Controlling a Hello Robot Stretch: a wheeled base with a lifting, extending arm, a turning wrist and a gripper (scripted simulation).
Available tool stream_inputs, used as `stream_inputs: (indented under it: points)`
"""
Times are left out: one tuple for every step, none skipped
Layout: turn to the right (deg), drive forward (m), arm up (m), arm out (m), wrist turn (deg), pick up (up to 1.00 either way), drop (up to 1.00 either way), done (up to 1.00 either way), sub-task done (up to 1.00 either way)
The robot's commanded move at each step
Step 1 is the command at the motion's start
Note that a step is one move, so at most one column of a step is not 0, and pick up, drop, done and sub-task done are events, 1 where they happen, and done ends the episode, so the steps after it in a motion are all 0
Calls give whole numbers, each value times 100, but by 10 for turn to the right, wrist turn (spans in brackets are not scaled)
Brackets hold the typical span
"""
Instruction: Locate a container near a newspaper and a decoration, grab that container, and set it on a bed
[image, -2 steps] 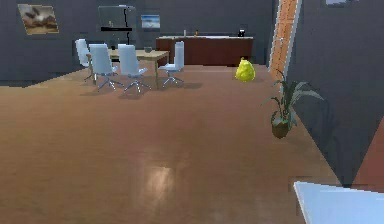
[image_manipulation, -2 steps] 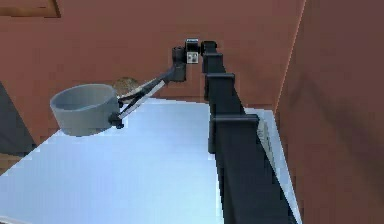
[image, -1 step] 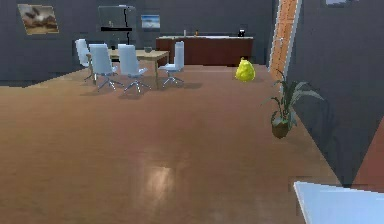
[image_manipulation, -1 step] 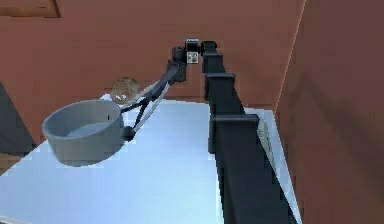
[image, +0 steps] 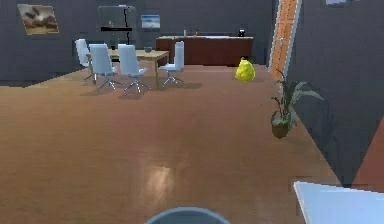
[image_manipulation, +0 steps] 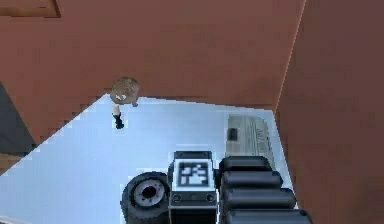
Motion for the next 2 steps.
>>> stream_inputs:
  points:
    - [-270,0,0,0,0,0,0,0,0]
    - [0,40,0,0,0,0,0,0,0]
